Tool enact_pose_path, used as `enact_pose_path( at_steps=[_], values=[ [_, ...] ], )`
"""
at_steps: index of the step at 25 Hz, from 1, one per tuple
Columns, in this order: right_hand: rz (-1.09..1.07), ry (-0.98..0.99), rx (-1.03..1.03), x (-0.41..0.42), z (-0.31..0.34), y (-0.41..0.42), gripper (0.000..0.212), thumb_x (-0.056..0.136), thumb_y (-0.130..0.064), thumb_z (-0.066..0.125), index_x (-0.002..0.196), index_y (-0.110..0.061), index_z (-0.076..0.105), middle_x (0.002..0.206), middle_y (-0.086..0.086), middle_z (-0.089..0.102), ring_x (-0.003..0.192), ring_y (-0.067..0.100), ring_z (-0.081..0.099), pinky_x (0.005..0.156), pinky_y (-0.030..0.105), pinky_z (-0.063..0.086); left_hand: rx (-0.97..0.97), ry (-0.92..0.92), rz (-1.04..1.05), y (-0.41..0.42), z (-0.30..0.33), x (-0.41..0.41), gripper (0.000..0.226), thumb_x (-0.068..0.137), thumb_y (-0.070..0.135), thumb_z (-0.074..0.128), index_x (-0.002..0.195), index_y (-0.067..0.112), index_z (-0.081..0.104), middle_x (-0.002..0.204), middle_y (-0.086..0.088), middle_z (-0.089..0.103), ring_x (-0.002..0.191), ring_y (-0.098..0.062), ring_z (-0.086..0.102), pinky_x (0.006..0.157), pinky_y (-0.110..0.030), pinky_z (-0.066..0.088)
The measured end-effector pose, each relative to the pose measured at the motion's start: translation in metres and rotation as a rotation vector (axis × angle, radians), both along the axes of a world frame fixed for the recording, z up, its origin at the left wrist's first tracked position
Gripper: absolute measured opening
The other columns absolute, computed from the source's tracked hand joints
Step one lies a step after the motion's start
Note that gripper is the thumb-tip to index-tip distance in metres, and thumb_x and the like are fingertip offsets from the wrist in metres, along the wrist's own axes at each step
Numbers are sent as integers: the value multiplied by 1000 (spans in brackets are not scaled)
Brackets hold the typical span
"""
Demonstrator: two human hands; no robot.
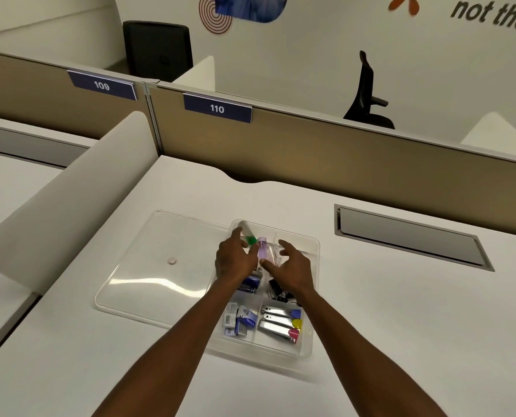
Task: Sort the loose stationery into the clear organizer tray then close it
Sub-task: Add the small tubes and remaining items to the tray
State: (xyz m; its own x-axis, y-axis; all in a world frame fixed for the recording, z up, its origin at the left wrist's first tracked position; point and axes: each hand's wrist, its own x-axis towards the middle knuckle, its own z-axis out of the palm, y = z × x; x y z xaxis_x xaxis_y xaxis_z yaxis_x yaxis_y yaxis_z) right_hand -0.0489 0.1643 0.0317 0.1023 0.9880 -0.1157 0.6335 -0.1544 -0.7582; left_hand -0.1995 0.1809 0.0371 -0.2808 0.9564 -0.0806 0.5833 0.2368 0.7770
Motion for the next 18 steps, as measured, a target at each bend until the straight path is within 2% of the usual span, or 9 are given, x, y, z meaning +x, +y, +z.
enact_pose_path(
  at_steps=[2,5,8,11,13,15,18],
  values=[
    [-65,11,58,1,-3,-4,74,78,-50,80,140,-20,55,129,4,65,114,19,62,96,35,51,8,-34,-38,-4,-10,-5,41,86,35,71,123,20,63,109,-2,72,90,-18,69,82,-31,56],
    [-134,31,118,6,-3,-6,56,85,-46,73,134,-22,59,127,2,64,113,20,60,97,41,52,59,-56,-97,-10,-19,-10,27,86,23,70,113,20,68,107,1,71,80,-11,68,76,-24,54],
    [-161,64,139,15,-2,-3,32,91,-31,69,121,-19,67,114,2,70,101,19,65,88,36,55,110,-19,-151,-5,-23,-11,24,87,22,69,111,20,70,111,1,70,83,-13,70,80,-31,58],
    [-187,15,253,21,-7,-10,15,87,-15,69,101,-19,73,100,-2,72,84,11,64,78,31,54,105,64,-250,3,-23,-13,25,88,24,67,113,20,70,115,-1,69,95,-19,69,86,-33,56],
    [-159,-13,284,22,-12,-17,16,81,-14,71,95,-22,72,91,-6,70,78,6,62,72,25,52,95,183,-310,10,-22,-13,27,88,25,65,114,20,70,115,-2,71,102,-22,66,85,-32,52],
    [-50,-56,230,20,-19,-25,21,76,-19,73,97,-24,73,88,-8,68,79,5,62,72,23,52,17,290,-370,20,-18,-11,29,89,29,62,116,20,70,115,-4,71,103,-25,65,85,-32,51],
    [127,-158,157,16,-32,-36,32,76,-21,72,107,-26,72,101,-7,70,94,9,60,82,23,46,-141,441,-501,39,-9,-7,37,93,41,54,121,20,65,120,-8,67,106,-27,63,85,-35,51]
  ],
)
